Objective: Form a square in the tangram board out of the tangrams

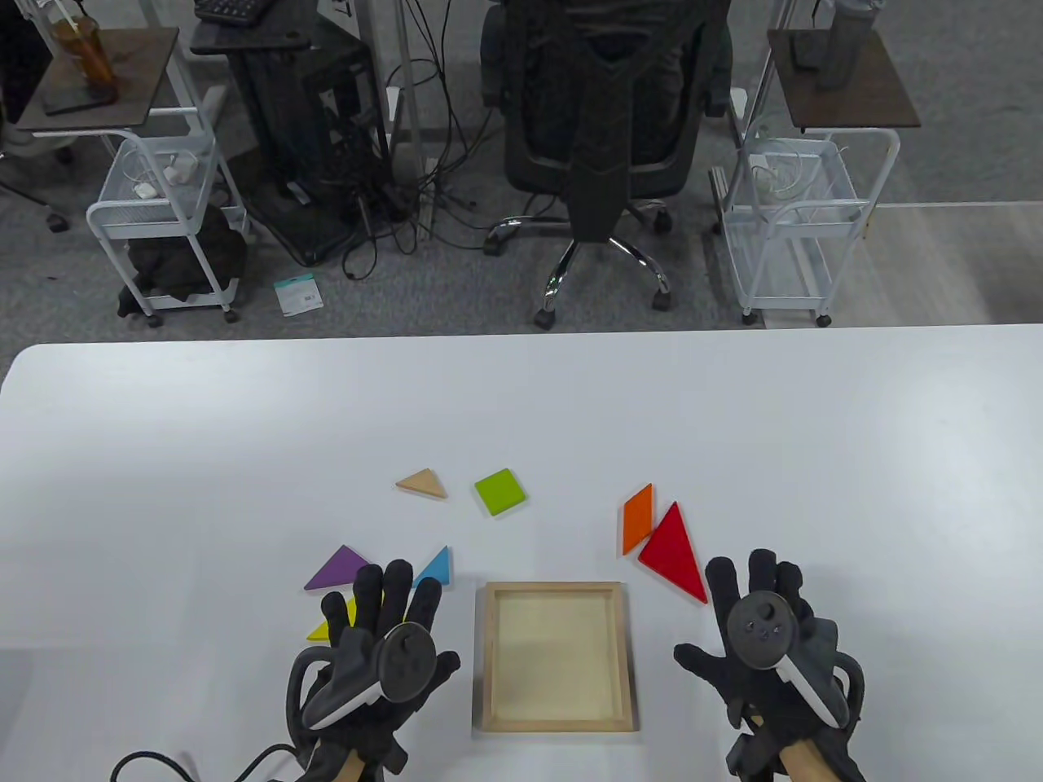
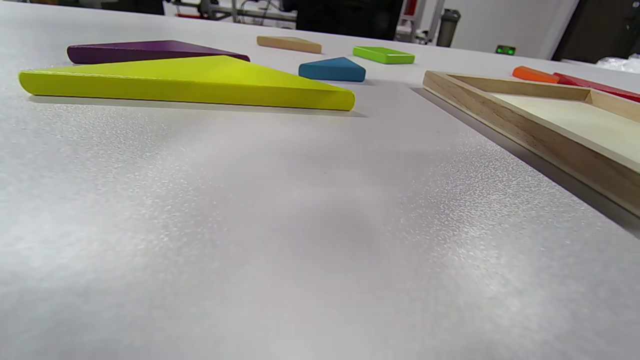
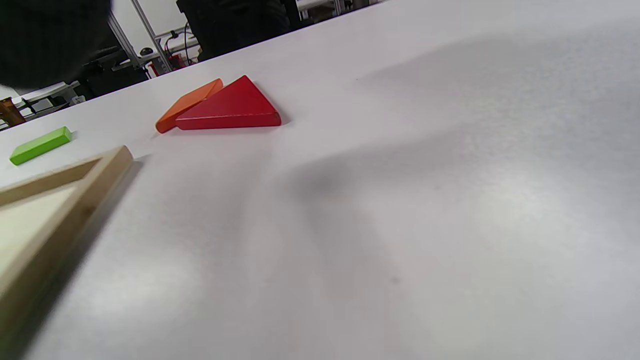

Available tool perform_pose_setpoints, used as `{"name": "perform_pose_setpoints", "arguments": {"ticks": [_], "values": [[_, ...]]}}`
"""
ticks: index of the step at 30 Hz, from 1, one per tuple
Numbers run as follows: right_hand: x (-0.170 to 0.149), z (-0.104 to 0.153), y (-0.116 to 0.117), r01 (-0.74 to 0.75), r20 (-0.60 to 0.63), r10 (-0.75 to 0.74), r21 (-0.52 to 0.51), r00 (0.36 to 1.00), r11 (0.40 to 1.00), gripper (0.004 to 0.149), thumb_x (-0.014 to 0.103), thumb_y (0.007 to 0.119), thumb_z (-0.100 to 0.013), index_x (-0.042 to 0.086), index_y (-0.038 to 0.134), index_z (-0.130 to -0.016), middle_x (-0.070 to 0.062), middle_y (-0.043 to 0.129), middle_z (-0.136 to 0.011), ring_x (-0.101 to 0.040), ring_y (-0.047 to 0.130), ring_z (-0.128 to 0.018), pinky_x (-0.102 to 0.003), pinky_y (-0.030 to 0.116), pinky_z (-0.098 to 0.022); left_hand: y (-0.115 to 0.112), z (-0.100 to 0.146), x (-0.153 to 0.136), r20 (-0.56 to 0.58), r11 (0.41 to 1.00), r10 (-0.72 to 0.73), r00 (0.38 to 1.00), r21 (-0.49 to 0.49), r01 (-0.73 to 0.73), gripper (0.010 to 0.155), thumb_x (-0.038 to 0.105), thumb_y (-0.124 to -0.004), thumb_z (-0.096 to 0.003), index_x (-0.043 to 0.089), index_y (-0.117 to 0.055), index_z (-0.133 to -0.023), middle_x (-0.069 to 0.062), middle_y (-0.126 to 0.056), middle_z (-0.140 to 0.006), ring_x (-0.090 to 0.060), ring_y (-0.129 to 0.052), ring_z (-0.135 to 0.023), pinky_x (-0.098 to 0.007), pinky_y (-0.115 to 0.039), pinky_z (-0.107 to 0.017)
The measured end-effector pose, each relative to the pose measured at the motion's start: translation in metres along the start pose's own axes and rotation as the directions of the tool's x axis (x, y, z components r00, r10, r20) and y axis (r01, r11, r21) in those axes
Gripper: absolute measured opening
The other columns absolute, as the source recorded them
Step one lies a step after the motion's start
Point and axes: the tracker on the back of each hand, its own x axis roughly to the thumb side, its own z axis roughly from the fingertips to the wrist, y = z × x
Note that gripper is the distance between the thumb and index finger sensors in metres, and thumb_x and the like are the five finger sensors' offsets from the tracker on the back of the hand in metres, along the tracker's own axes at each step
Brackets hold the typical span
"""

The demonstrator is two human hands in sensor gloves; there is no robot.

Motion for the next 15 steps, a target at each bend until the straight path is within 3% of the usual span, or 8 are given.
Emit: {"name": "perform_pose_setpoints", "arguments": {"ticks": [3, 7, 11, 15], "values": [[0.012, -0.018, -0.013, 0.027, -0.02, -0.025, 0.095, 0.999, 0.995, 0.107, 0.06, 0.087, -0.03, 0.056, 0.004, -0.098, -0.002, -0.012, -0.11, -0.032, 0.003, -0.107, -0.045, 0.031, -0.085, 0.0, 0.0, 0.001, 0.0, 1.0, -0.004, 1.0, -0.003, 0.004, 0.079, 0.065, -0.044, -0.0548, 0.027, 0.001, -0.109, -0.015, 0.018, -0.108, -0.045, 0.015, -0.098, -0.068, 0.004, -0.061], [0.038, -0.06, -0.023, -0.078, -0.069, 0.097, 0.236, 0.993, 0.969, 0.11, 0.055, 0.091, -0.032, 0.053, 0.001, -0.097, -0.008, -0.005, -0.111, -0.035, 0.026, -0.107, -0.043, 0.051, -0.08, -0.001, 0.0, 0.0, -0.005, 1.0, 0.004, 1.0, -0.001, -0.004, 0.079, 0.064, -0.043, -0.055, 0.027, 0.001, -0.109, -0.016, 0.018, -0.108, -0.046, 0.015, -0.098, -0.068, 0.004, -0.061], [0.058, -0.098, -0.014, -0.139, -0.14, 0.202, 0.368, 0.969, 0.919, 0.111, 0.051, 0.092, -0.032, 0.053, 0.001, -0.095, -0.008, -0.005, -0.11, -0.036, 0.032, -0.104, -0.041, 0.057, -0.075, -0.001, 0.0, -0.004, -0.032, 1.0, 0.016, 0.999, 0.0, -0.016, 0.079, 0.064, -0.043, -0.0551, 0.027, 0.001, -0.109, -0.016, 0.018, -0.108, -0.046, 0.015, -0.098, -0.069, 0.005, -0.06], [0.066, -0.124, -0.005, -0.162, -0.187, 0.252, 0.399, 0.949, 0.903, 0.109, 0.048, 0.092, -0.034, 0.052, 0.002, -0.095, -0.009, 0.004, -0.11, -0.034, 0.04, -0.1, -0.039, 0.062, -0.07, -0.001, 0.0, -0.005, -0.036, 1.0, 0.027, 0.999, -0.001, -0.027, 0.079, 0.064, -0.044, -0.0553, 0.027, 0.001, -0.109, -0.017, 0.019, -0.108, -0.047, 0.015, -0.098, -0.069, 0.005, -0.06]]}}
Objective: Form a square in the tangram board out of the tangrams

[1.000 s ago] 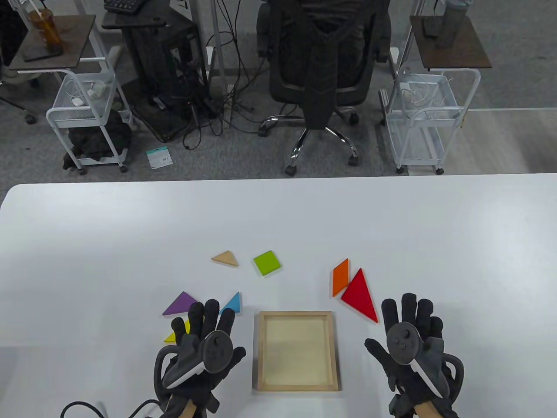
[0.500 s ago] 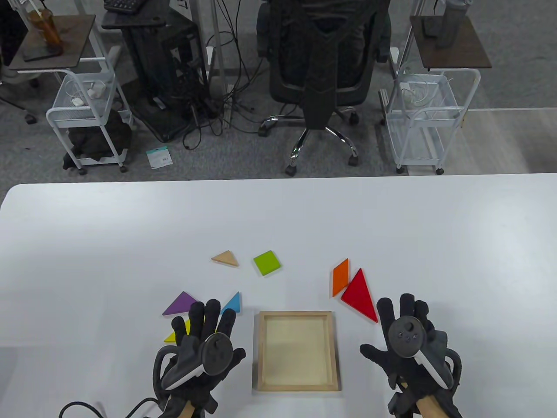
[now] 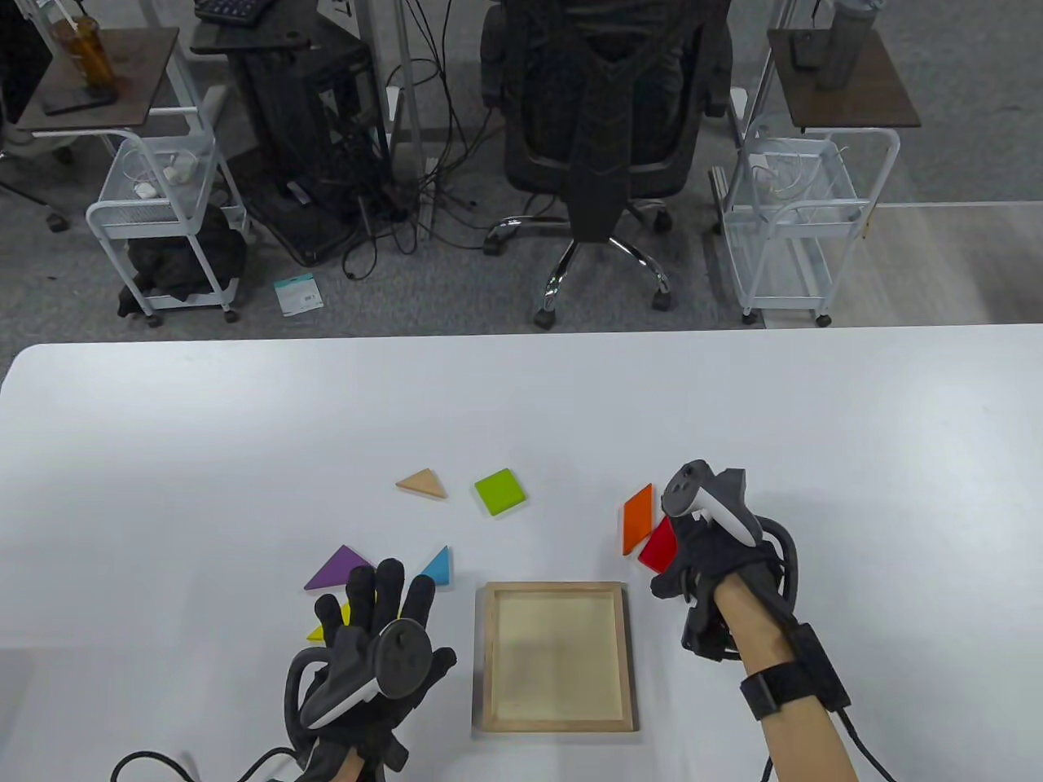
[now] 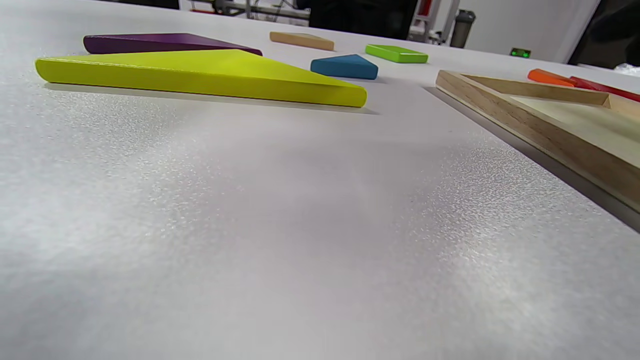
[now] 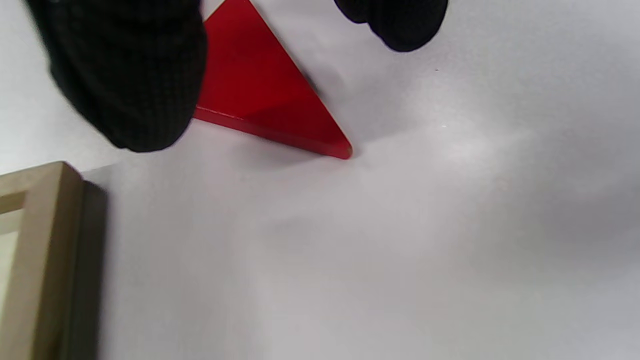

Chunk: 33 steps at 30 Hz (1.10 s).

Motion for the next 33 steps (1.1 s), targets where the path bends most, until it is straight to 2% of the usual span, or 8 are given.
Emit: {"name": "perform_pose_setpoints", "arguments": {"ticks": [8, 19, 24, 28, 33], "values": [[0.011, -0.023, 0.005, -0.047, -0.055, 0.051, 0.064, 0.997, 0.997, 0.108, 0.046, 0.093, -0.035, 0.053, 0.003, -0.095, -0.007, 0.009, -0.11, -0.033, 0.041, -0.098, -0.037, 0.062, -0.068, 0.0, -0.001, 0.0, -0.009, 1.0, -0.002, 1.0, 0.001, 0.002, 0.08, 0.064, -0.044, -0.0553, 0.027, 0.003, -0.109, -0.017, 0.019, -0.107, -0.047, 0.015, -0.097, -0.069, 0.005, -0.06], [0.016, -0.028, 0.007, -0.077, -0.069, 0.081, 0.062, 0.994, 0.995, 0.102, 0.042, 0.093, -0.036, 0.051, 0.012, -0.098, -0.01, 0.012, -0.109, -0.035, 0.042, -0.094, -0.035, 0.065, -0.065, 0.0, -0.001, -0.001, -0.024, 1.0, 0.004, 1.0, -0.005, -0.004, 0.08, 0.064, -0.044, -0.0554, 0.027, 0.004, -0.108, -0.017, 0.02, -0.107, -0.048, 0.015, -0.097, -0.069, 0.005, -0.06], [0.019, -0.026, 0.008, -0.097, -0.063, 0.098, 0.018, 0.993, 0.995, 0.099, 0.041, 0.093, -0.036, 0.049, 0.018, -0.1, -0.015, 0.027, -0.107, -0.036, 0.057, -0.088, -0.033, 0.074, -0.058, 0.0, 0.0, -0.001, -0.026, 1.0, 0.006, 1.0, -0.009, -0.007, 0.08, 0.064, -0.044, -0.0554, 0.027, 0.004, -0.108, -0.017, 0.02, -0.106, -0.048, 0.015, -0.097, -0.069, 0.005, -0.059], [0.021, -0.021, 0.008, -0.13, -0.086, 0.127, -0.042, 0.988, 0.991, 0.093, 0.042, 0.094, -0.035, 0.05, 0.03, -0.101, -0.018, 0.042, -0.105, -0.035, 0.075, -0.08, -0.031, 0.085, -0.047, 0.0, 0.0, -0.001, -0.028, 1.0, 0.002, 1.0, -0.009, -0.002, 0.08, 0.064, -0.044, -0.0555, 0.027, 0.004, -0.108, -0.017, 0.021, -0.106, -0.048, 0.015, -0.097, -0.069, 0.005, -0.059], [0.02, -0.02, 0.009, -0.129, -0.086, 0.121, -0.084, 0.989, 0.988, 0.089, 0.045, 0.096, -0.032, 0.05, 0.037, -0.099, -0.02, 0.051, -0.101, -0.034, 0.083, -0.074, -0.03, 0.088, -0.043, 0.0, 0.0, -0.002, -0.029, 1.0, 0.004, 1.0, -0.007, -0.005, 0.08, 0.064, -0.044, -0.0555, 0.027, 0.004, -0.108, -0.018, 0.021, -0.106, -0.048, 0.015, -0.097, -0.07, 0.005, -0.059]]}}
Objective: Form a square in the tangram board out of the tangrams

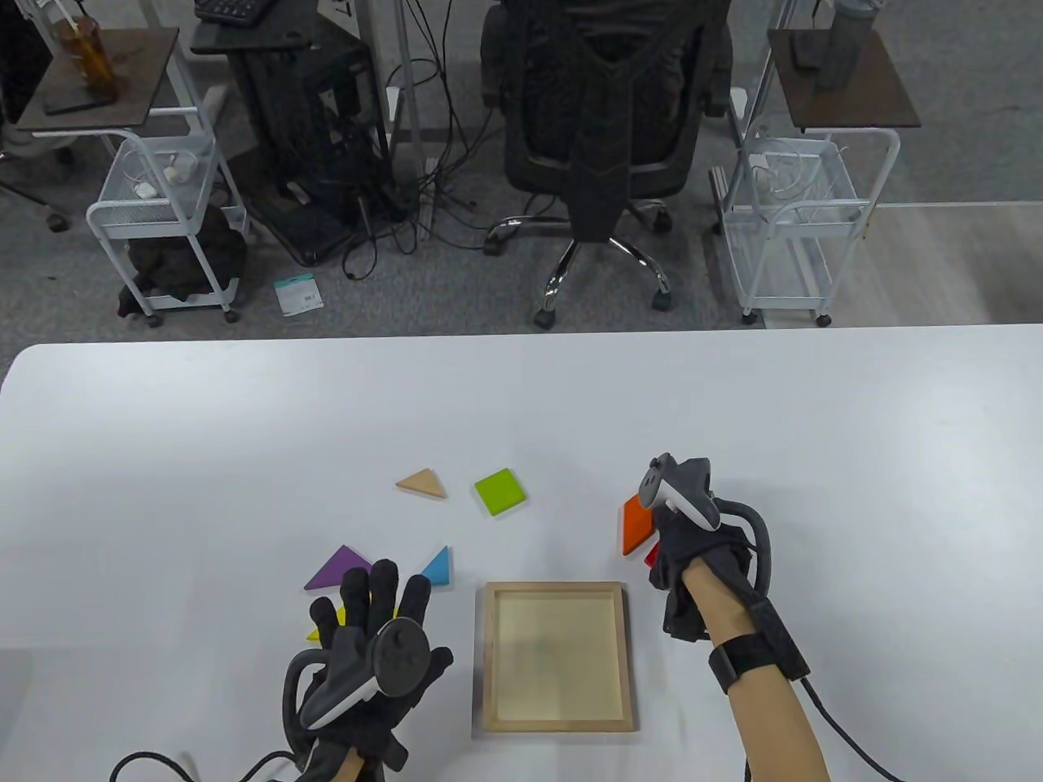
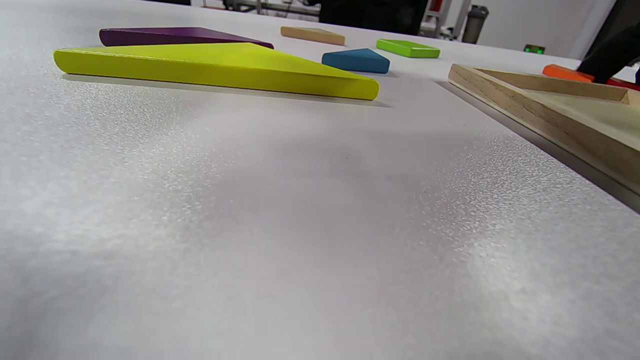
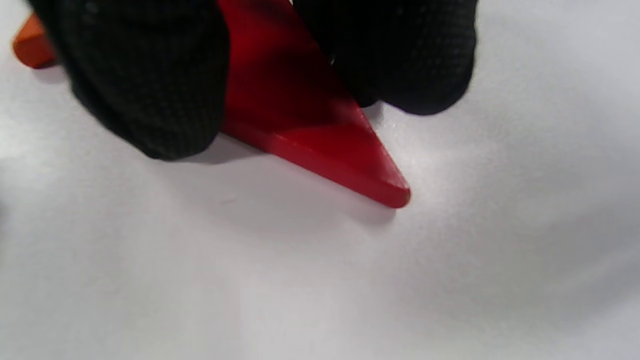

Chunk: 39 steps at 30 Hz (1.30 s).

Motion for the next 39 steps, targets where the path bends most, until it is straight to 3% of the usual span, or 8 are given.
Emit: {"name": "perform_pose_setpoints", "arguments": {"ticks": [6, 9, 13, 16, 18, 27, 39], "values": [[-0.011, 0.002, 0.003, 0.076, 0.038, -0.073, -0.059, 0.997, 0.995, 0.082, 0.049, 0.096, -0.03, 0.051, 0.048, -0.096, -0.022, 0.057, -0.098, -0.034, 0.086, -0.068, -0.03, 0.089, -0.036, 0.0, 0.0, 0.0, -0.002, 1.0, -0.01, 1.0, 0.006, 0.01, 0.08, 0.064, -0.044, -0.0555, 0.027, 0.004, -0.108, -0.017, 0.021, -0.106, -0.048, 0.016, -0.097, -0.07, 0.005, -0.059], [-0.015, 0.015, 0.003, 0.096, 0.104, -0.085, -0.104, 0.991, 0.99, 0.083, 0.051, 0.094, -0.029, 0.05, 0.047, -0.097, -0.023, 0.06, -0.095, -0.032, 0.089, -0.064, -0.028, 0.09, -0.032, 0.0, 0.0, -0.001, -0.005, 1.0, -0.008, 1.0, 0.006, 0.008, 0.08, 0.064, -0.044, -0.0556, 0.027, 0.004, -0.108, -0.017, 0.021, -0.106, -0.048, 0.016, -0.097, -0.07, 0.005, -0.059], [-0.005, 0.061, 0.003, 0.112, 0.246, -0.067, -0.171, 0.967, 0.979, 0.084, 0.055, 0.09, -0.029, 0.048, 0.044, -0.098, -0.023, 0.063, -0.093, -0.029, 0.09, -0.063, -0.026, 0.091, -0.033, 0.002, 0.001, 0.0, -0.003, 1.0, -0.006, 1.0, 0.016, 0.006, 0.08, 0.064, -0.045, -0.0555, 0.027, 0.004, -0.108, -0.017, 0.021, -0.106, -0.048, 0.016, -0.097, -0.07, 0.005, -0.059], [0.007, 0.094, 0.012, 0.225, 0.342, -0.168, -0.133, 0.925, 0.965, 0.084, 0.053, 0.091, -0.03, 0.046, 0.045, -0.099, -0.026, 0.062, -0.092, -0.032, 0.089, -0.063, -0.029, 0.09, -0.035, 0.002, 0.004, 0.0, -0.004, 1.0, -0.009, 1.0, 0.026, 0.009, 0.08, 0.064, -0.044, -0.0556, 0.027, 0.004, -0.108, -0.018, 0.021, -0.105, -0.048, 0.016, -0.097, -0.07, 0.005, -0.059], [0.017, 0.11, 0.02, 0.206, 0.372, -0.143, -0.135, 0.917, 0.969, 0.084, 0.053, 0.091, -0.03, 0.045, 0.044, -0.1, -0.026, 0.062, -0.092, -0.032, 0.089, -0.063, -0.029, 0.089, -0.035, 0.003, 0.006, 0.0, -0.005, 0.999, -0.003, 1.0, 0.034, 0.003, 0.08, 0.064, -0.045, -0.0556, 0.027, 0.004, -0.108, -0.018, 0.021, -0.106, -0.048, 0.015, -0.097, -0.07, 0.005, -0.059], [0.048, 0.143, 0.062, 0.082, 0.35, -0.004, -0.209, 0.937, 0.974, 0.084, 0.057, 0.087, -0.031, 0.043, 0.043, -0.1, -0.026, 0.065, -0.09, -0.029, 0.091, -0.056, -0.024, 0.088, -0.027, 0.001, 0.009, 0.004, 0.006, 0.999, -0.013, 1.0, 0.031, 0.013, 0.081, 0.064, -0.044, -0.0557, 0.027, 0.005, -0.108, -0.018, 0.022, -0.105, -0.049, 0.016, -0.096, -0.07, 0.005, -0.058], [0.057, 0.144, 0.073, -0.036, 0.273, 0.117, -0.283, 0.955, 0.959, 0.083, 0.057, 0.085, -0.032, 0.042, 0.042, -0.101, -0.025, 0.065, -0.091, -0.028, 0.091, -0.055, -0.023, 0.086, -0.024, 0.0, 0.009, 0.006, 0.01, 0.999, -0.023, 1.0, 0.026, 0.022, 0.081, 0.064, -0.044, -0.0558, 0.027, 0.006, -0.107, -0.018, 0.022, -0.105, -0.049, 0.016, -0.096, -0.07, 0.005, -0.058]]}}
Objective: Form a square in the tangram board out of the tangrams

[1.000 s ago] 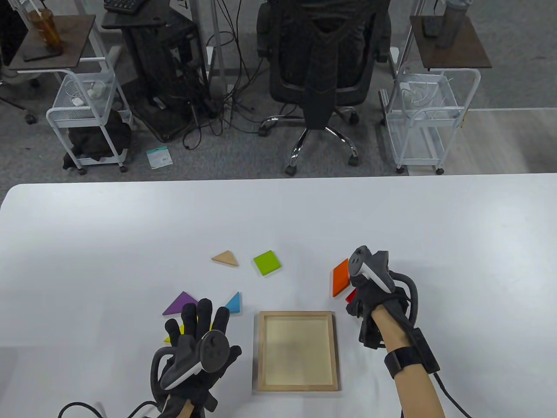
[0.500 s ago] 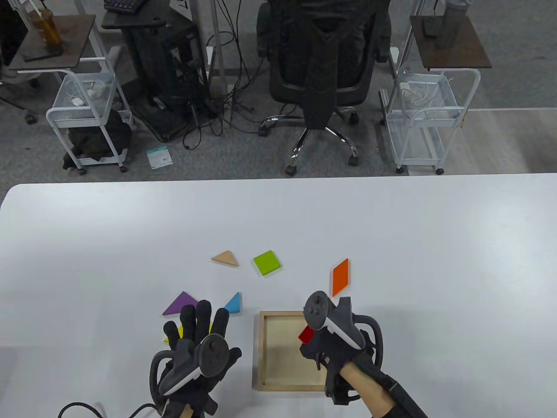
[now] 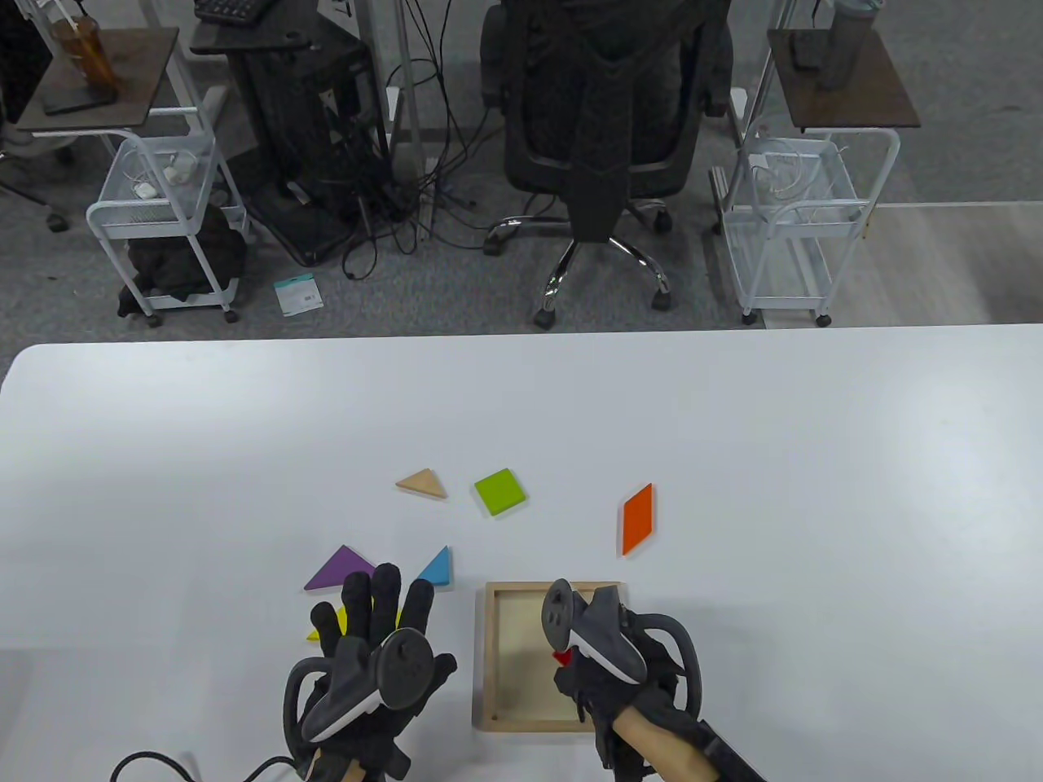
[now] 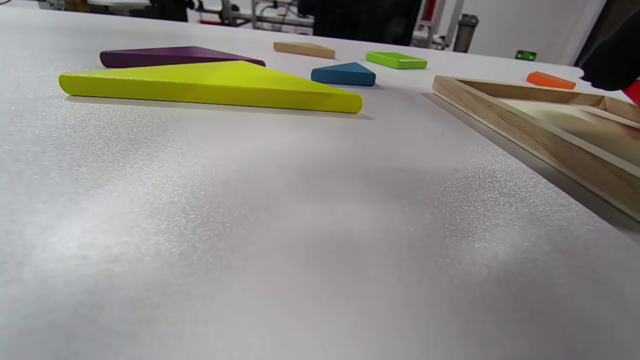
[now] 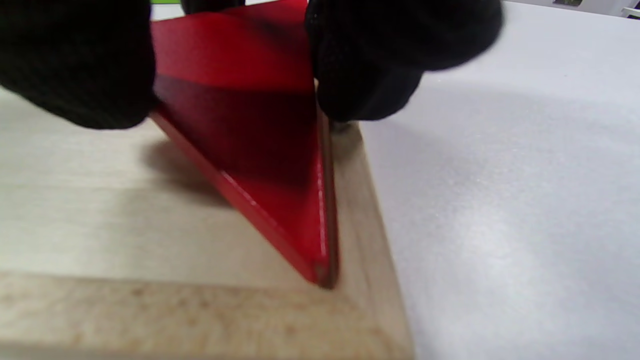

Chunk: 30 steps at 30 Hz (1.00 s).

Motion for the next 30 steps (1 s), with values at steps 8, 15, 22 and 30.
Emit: {"name": "perform_pose_setpoints", "arguments": {"ticks": [8, 15, 22, 30], "values": [[0.005, 0.003, 0.005, -0.121, -0.013, 0.121, -0.013, 0.993, 0.993, 0.079, 0.058, 0.081, -0.035, 0.043, 0.041, -0.101, -0.025, 0.064, -0.092, -0.028, 0.091, -0.057, -0.022, 0.086, -0.025, -0.001, 0.0, 0.001, -0.002, 1.0, -0.006, 1.0, -0.007, 0.006, 0.081, 0.064, -0.044, -0.0557, 0.027, 0.006, -0.107, -0.018, 0.023, -0.105, -0.049, 0.016, -0.096, -0.07, 0.005, -0.058], [0.002, 0.004, 0.008, -0.177, -0.025, 0.177, 0.023, 0.984, 0.984, 0.076, 0.061, 0.074, -0.037, 0.047, 0.037, -0.102, -0.023, 0.055, -0.098, -0.031, 0.085, -0.065, -0.024, 0.084, -0.031, 0.0, 0.0, 0.002, -0.007, 1.0, -0.008, 1.0, -0.015, 0.008, 0.081, 0.064, -0.044, -0.0558, 0.027, 0.007, -0.107, -0.018, 0.023, -0.105, -0.049, 0.016, -0.096, -0.07, 0.005, -0.058], [-0.002, 0.002, 0.013, -0.126, -0.016, 0.126, 0.018, 0.992, 0.992, 0.076, 0.061, 0.073, -0.037, 0.047, 0.037, -0.102, -0.026, 0.057, -0.096, -0.03, 0.087, -0.062, -0.023, 0.085, -0.029, 0.0, 0.001, 0.002, -0.017, 1.0, -0.011, 1.0, -0.027, 0.011, 0.081, 0.064, -0.044, -0.0557, 0.027, 0.007, -0.107, -0.018, 0.023, -0.105, -0.049, 0.016, -0.096, -0.07, 0.005, -0.058], [-0.009, 0.004, 0.011, -0.103, -0.01, 0.103, 0.002, 0.995, 0.995, 0.077, 0.064, 0.071, -0.036, 0.048, 0.034, -0.102, -0.022, 0.057, -0.097, -0.029, 0.086, -0.065, -0.024, 0.085, -0.032, 0.001, 0.0, -0.001, -0.038, 0.999, -0.008, 0.999, -0.04, 0.006, 0.081, 0.064, -0.044, -0.0557, 0.027, 0.007, -0.107, -0.018, 0.023, -0.105, -0.049, 0.016, -0.096, -0.07, 0.006, -0.058]]}}
